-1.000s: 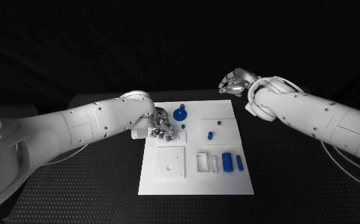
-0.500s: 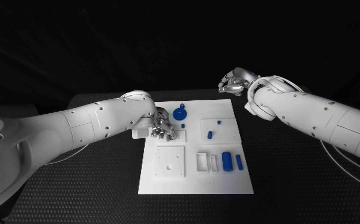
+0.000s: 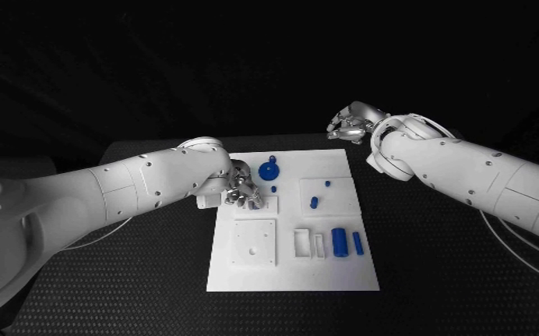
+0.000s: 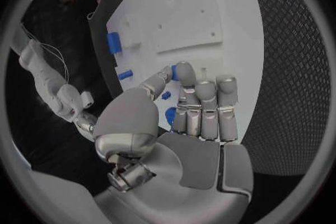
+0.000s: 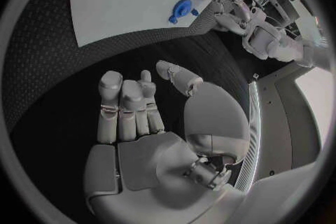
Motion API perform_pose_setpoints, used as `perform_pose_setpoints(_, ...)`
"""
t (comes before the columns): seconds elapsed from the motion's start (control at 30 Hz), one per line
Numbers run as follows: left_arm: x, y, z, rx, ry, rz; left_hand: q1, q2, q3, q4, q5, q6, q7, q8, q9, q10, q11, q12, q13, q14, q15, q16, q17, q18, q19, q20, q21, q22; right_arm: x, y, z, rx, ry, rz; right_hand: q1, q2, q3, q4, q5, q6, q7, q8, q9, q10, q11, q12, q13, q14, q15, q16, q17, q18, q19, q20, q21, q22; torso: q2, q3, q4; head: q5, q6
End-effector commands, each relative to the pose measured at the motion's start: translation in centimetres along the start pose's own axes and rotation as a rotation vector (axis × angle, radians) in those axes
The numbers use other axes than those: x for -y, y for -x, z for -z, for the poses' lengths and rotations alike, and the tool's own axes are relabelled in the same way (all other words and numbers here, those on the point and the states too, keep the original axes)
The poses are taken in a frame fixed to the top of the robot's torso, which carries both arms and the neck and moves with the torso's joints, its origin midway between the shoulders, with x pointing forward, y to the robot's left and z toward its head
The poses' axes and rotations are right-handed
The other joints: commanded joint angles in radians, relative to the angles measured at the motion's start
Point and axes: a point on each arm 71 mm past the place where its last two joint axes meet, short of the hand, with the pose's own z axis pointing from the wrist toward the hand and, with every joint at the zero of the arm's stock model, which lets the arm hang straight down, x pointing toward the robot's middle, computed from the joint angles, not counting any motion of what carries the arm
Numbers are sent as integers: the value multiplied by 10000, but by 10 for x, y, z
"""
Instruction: Assemble the parts on the task board
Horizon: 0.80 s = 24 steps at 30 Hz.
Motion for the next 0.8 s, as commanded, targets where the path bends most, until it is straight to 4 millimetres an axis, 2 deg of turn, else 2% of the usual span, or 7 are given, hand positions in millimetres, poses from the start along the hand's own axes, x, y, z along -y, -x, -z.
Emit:
perform_pose_setpoints(0.03, -7, 5, -2, 755, 382, 18, -164, -155, 789, -252, -154, -212, 89, -70, -34, 68, 24, 6, -12, 259, -177, 10, -11, 94, 59, -925, -30, 106, -1, -1, 0, -98, 109, 24, -101, -9, -46, -28, 49, 60, 148, -52, 11, -80, 1, 62, -12, -26, 24, -46, 13, 306, -25, -69, -56, 150, -6, 7, 5, -8, -3)
perform_pose_setpoints(0.17, -6, 4, -2, 665, 318, 57, -169, -219, 790, -206, -163, -210, 89, -88, -46, 71, 23, 5, -12, 262, -178, 8, -13, 102, 58, -931, -33, 107, -1, -1, 0, -98, 104, 26, -103, -8, -46, -27, 49, 59, 148, -52, 11, -80, 1, 62, -13, -27, 25, -47, 13, 306, -25, -68, -56, 150, -9, 5, -1, 2, -6)
perform_pose_setpoints(0.33, -5, 3, -2, 598, 192, 211, 42, -111, 896, -308, -82, -222, 92, -126, -67, 76, 27, 6, -10, 263, -178, 8, -16, 126, 52, -946, -33, 119, -1, -1, 0, -96, 96, 27, -104, -7, -46, -26, 50, 59, 148, -53, 11, -80, 1, 62, -13, -26, 25, -48, 13, 306, -25, -68, -57, 150, -8, 10, -3, 3, -3)
perform_pose_setpoints(0.37, -5, 3, -2, 593, 189, 228, 124, -79, 929, -381, -34, -254, 101, -150, -77, 78, 34, 7, -9, 263, -175, 11, -15, 131, 49, -949, -29, 124, -1, -1, 0, -97, 95, 27, -104, -7, -46, -26, 50, 58, 148, -53, 11, -80, 1, 62, -13, -26, 25, -48, 13, 306, -25, -68, -57, 150, -8, 11, -2, 4, -3)
perform_pose_setpoints(0.47, -5, 3, -1, 518, 129, 323, 436, 95, 1063, -745, 461, -450, 167, -282, -128, 80, 93, 9, -4, 256, -126, 8, -17, 134, 37, -937, -19, 140, -1, -1, 0, -97, 95, 27, -105, -6, -46, -25, 50, 58, 148, -53, 12, -80, 1, 62, -13, -26, 25, -48, 13, 306, -25, -68, -57, 150, -8, 11, 0, 7, -11)
perform_pose_setpoints(0.8, -2, 0, -1, 372, -2, 469, 501, 218, 1117, -892, 644, -491, 208, -328, -145, 75, 134, 5, -2, 249, -82, -5, -25, 112, 29, -895, -21, 142, -1, -1, 0, -97, 102, 25, -111, -6, -47, -22, 50, 56, 149, -55, 12, -80, 2, 63, -15, -27, 25, -49, 13, 306, -25, -67, -58, 150, -12, 9, -2, 6, -2)
